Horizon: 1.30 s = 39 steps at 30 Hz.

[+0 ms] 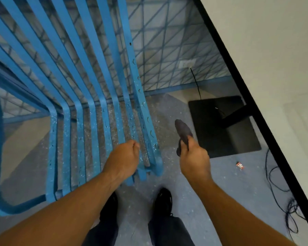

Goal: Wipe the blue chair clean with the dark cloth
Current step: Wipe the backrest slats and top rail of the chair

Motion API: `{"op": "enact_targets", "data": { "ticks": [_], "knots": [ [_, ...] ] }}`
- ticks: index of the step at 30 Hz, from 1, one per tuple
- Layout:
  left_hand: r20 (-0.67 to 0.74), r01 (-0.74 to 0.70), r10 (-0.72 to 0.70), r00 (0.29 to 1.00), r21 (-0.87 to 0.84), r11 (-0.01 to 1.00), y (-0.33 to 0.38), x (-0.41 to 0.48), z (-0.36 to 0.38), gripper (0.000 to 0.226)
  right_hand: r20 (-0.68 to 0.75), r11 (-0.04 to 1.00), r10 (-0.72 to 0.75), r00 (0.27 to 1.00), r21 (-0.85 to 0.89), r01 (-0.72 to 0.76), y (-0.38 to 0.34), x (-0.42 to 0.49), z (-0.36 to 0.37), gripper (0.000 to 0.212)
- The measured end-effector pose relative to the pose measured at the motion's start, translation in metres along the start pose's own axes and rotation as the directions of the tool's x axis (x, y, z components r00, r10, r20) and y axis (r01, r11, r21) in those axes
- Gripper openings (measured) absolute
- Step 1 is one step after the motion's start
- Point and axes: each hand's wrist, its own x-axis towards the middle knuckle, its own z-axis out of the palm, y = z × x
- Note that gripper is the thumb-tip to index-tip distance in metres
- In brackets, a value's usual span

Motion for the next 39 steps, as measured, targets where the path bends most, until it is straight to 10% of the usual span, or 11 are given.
{"op": "enact_targets", "data": {
  "ticks": [6, 13, 20, 25, 32, 39],
  "knots": [
    [-0.028, -0.046, 0.046, 0.999, 0.008, 0.999, -0.026, 0.023, 0.001, 0.033, 0.106, 0.965, -0.097, 0.99, 0.252, 0.068, -0.012, -0.057, 0.098, 0.055],
    [-0.036, -0.12, 0.117, 0.992, -0.071, 0.99, -0.039, 0.035, 0.003, 0.033, -0.045, 0.919, -0.366, 0.93, -0.176, 0.353, 0.017, -0.067, 0.129, 0.052],
    [-0.056, -0.174, 0.169, 0.984, -0.103, 0.979, -0.032, 0.049, 0.002, 0.033, -0.156, 0.935, -0.314, 0.937, 0.119, 0.333, -0.013, -0.018, 0.124, 0.039],
    [-0.099, -0.218, 0.207, 0.973, -0.116, 0.969, -0.024, 0.068, -0.001, 0.035, -0.126, 0.934, -0.072, 0.989, 0.339, 0.111, -0.02, -0.001, 0.121, 0.073],
    [-0.072, -0.162, 0.153, 0.986, -0.139, 0.977, -0.018, 0.087, 0.003, 0.035, -0.21, 0.948, -0.176, 0.962, 0.226, 0.223, -0.01, -0.03, 0.141, 0.067],
    [-0.06, -0.127, 0.117, 0.991, -0.195, 0.973, -0.012, 0.093, 0.009, 0.032, 0.023, 0.971, -0.194, 0.981, 0.151, 0.188, -0.003, -0.017, 0.116, 0.071]
  ]
}}
